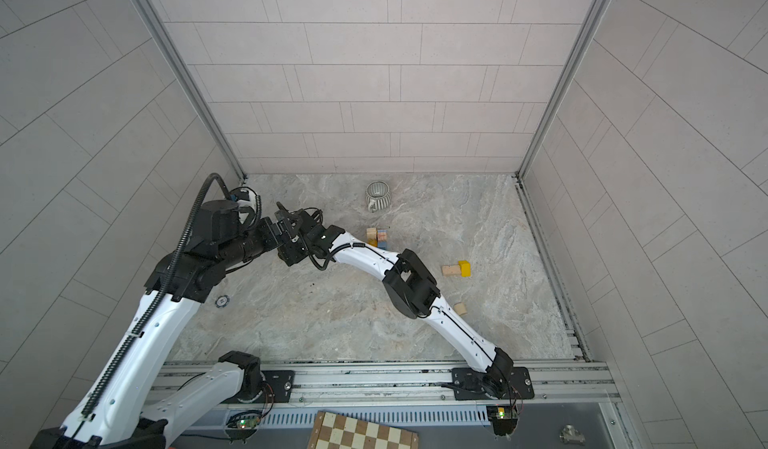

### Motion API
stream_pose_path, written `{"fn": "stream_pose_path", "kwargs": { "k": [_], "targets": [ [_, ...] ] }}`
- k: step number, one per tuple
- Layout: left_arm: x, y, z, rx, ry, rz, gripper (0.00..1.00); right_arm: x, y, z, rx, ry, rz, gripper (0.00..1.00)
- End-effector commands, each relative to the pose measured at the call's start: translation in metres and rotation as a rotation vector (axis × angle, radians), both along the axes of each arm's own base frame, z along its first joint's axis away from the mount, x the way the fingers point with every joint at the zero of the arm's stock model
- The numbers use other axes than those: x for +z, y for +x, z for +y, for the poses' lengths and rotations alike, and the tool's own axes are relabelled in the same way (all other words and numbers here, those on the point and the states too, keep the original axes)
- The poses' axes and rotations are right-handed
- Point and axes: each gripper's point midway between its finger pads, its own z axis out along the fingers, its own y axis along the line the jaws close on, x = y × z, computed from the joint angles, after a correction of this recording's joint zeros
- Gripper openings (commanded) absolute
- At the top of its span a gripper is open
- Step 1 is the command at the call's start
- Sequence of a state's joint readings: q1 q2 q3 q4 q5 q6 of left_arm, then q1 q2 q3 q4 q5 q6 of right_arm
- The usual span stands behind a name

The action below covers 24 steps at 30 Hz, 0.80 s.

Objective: Build the wood block tower
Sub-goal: 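Raise the left gripper while the right gripper reaches across and grasps the blue R cube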

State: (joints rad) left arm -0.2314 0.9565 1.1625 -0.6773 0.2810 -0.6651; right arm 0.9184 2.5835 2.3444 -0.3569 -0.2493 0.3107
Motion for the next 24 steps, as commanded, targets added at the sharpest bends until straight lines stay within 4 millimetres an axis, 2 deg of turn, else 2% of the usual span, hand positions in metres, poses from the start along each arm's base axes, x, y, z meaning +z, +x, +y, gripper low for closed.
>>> {"fn": "stream_pose_path", "kwargs": {
  "k": [1, 9, 17, 24],
  "targets": [
    [0.012, -0.001, -0.007, -0.022, -0.055, -0.027, 0.99, -0.009, 0.001, 0.01, -0.013, 0.033, 0.016, 0.8],
    [0.021, -0.003, -0.012, -0.043, -0.081, -0.04, 1.0, -0.023, 0.007, 0.024, -0.015, 0.084, 0.03, 0.81],
    [0.021, -0.006, -0.012, -0.048, -0.083, -0.044, 0.99, -0.048, 0.018, 0.028, -0.078, 0.082, 0.044, 0.79],
    [0.015, -0.007, -0.01, -0.042, -0.074, -0.039, 0.99, -0.056, 0.021, 0.034, -0.079, 0.105, 0.042, 0.75]
  ]
}}
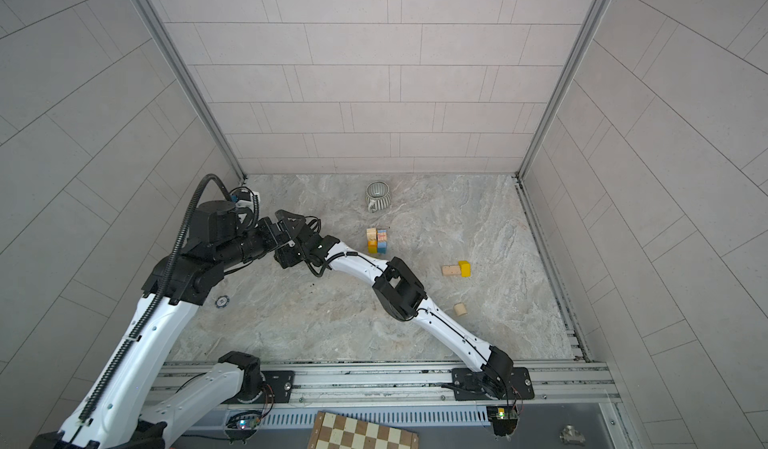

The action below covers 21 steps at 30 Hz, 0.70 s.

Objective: Build the wood block tower
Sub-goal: 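Raise the left gripper while the right gripper reaches across and grasps the blue R cube, then lift the R cube with the right gripper and carry it over the stack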

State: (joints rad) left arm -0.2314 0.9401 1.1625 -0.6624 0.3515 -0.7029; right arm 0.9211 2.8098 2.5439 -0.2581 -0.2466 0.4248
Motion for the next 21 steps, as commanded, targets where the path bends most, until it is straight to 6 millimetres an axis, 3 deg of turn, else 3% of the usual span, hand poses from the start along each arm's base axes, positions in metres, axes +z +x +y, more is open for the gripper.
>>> {"fn": "stream_pose_path", "kwargs": {
  "k": [1, 16, 21],
  "targets": [
    [0.006, 0.0, 0.0, -0.001, -0.004, -0.033, 1.0, -0.012, 0.0, 0.004, -0.011, 0.001, 0.004, 0.75],
    [-0.003, -0.003, 0.004, 0.009, 0.017, -0.025, 0.99, -0.044, -0.002, -0.007, -0.042, -0.213, -0.143, 0.58],
    [-0.005, -0.003, 0.005, 0.014, 0.022, -0.023, 0.99, -0.047, 0.0, -0.013, -0.052, -0.247, -0.156, 0.45]
  ]
}}
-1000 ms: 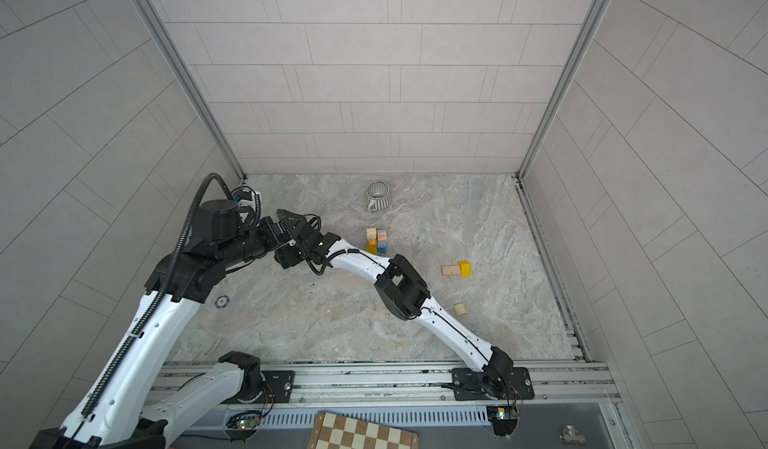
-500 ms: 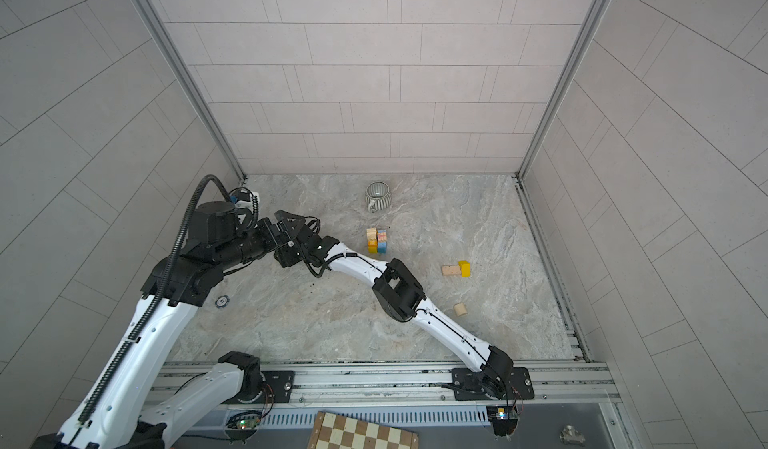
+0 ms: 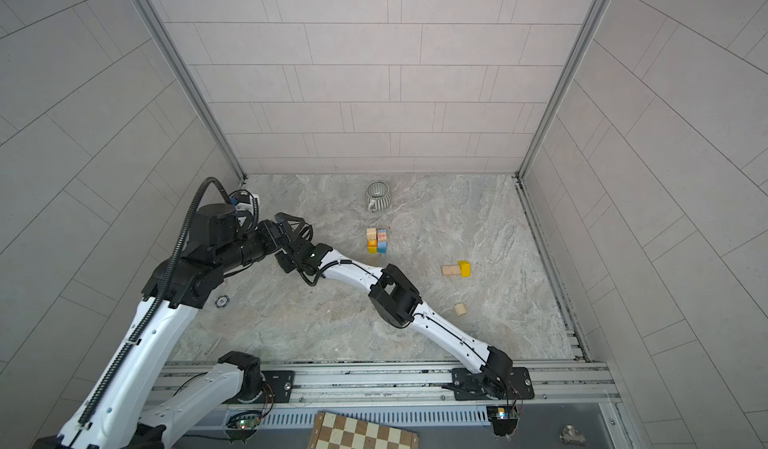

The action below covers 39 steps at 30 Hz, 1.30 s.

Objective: Build the wood block tower
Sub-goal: 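Lift the R cube with the right gripper and carry it over the stack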

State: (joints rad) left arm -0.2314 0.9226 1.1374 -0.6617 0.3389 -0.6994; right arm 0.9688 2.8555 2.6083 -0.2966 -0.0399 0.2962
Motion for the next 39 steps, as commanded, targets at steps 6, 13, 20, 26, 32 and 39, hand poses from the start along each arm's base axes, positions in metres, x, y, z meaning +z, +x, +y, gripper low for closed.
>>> {"fn": "stream_pose_path", "kwargs": {
  "k": [6, 13, 20, 26, 32, 39],
  "targets": [
    [0.005, 0.001, 0.004, 0.016, 0.016, -0.032, 1.0, -0.035, -0.002, -0.017, -0.018, -0.106, 0.017, 0.3],
    [0.008, 0.001, 0.006, 0.027, 0.011, -0.036, 0.99, -0.027, -0.007, -0.021, 0.0, -0.118, 0.005, 0.24],
    [0.018, 0.001, 0.012, 0.059, 0.022, -0.051, 0.99, -0.007, -0.014, -0.031, 0.01, -0.124, -0.008, 0.19],
    [0.024, 0.006, 0.018, 0.084, 0.017, -0.056, 1.0, 0.012, -0.023, -0.052, -0.001, -0.118, -0.034, 0.18],
    [0.031, 0.016, 0.025, 0.109, 0.03, -0.06, 1.0, 0.039, -0.029, -0.078, -0.026, -0.115, -0.07, 0.18],
    [0.027, 0.027, 0.043, 0.176, 0.133, -0.067, 1.0, 0.087, -0.036, -0.126, -0.113, -0.063, -0.087, 0.17]
  ]
}}
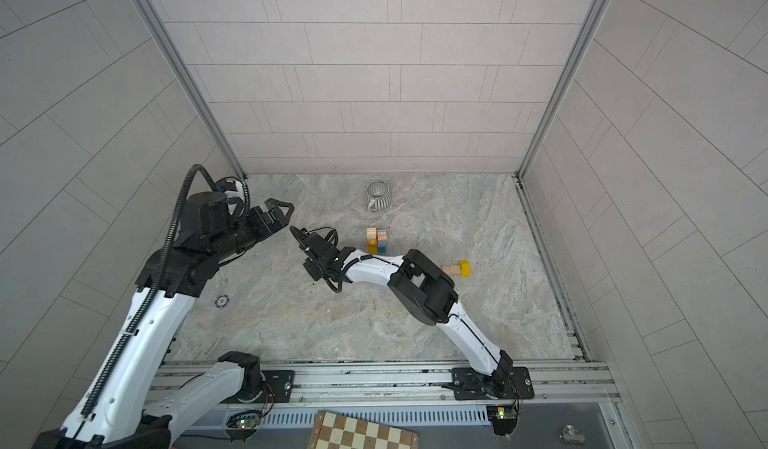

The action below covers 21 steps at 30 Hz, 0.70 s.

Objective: Build the wood block tower
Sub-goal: 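Lift the R cube with the right gripper and carry it over the stack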

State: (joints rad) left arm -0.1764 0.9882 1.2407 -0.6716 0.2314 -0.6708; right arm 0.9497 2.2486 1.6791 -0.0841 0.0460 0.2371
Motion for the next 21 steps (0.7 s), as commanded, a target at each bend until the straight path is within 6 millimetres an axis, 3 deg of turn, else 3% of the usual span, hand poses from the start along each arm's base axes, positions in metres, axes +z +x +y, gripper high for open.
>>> {"fn": "stream_pose_path", "kwargs": {
  "k": [1, 5, 11, 17, 21],
  "targets": [
    [0.001, 0.004, 0.014, 0.052, 0.075, -0.011, 1.0, 0.066, 0.009, -0.02, -0.07, 0.103, -0.086, 0.17],
    [-0.01, 0.01, 0.015, 0.063, 0.082, 0.005, 1.0, 0.097, 0.007, -0.056, -0.141, 0.151, -0.093, 0.17],
    [-0.043, 0.026, -0.003, 0.023, 0.112, 0.063, 0.99, 0.121, 0.011, -0.124, -0.277, 0.201, -0.057, 0.17],
    [-0.083, 0.038, -0.021, -0.005, 0.134, 0.121, 0.99, 0.128, 0.009, -0.194, -0.386, 0.199, -0.067, 0.17],
    [-0.105, 0.041, -0.032, -0.032, 0.117, 0.176, 0.99, 0.121, 0.008, -0.228, -0.439, 0.197, -0.049, 0.17]
  ]
}}
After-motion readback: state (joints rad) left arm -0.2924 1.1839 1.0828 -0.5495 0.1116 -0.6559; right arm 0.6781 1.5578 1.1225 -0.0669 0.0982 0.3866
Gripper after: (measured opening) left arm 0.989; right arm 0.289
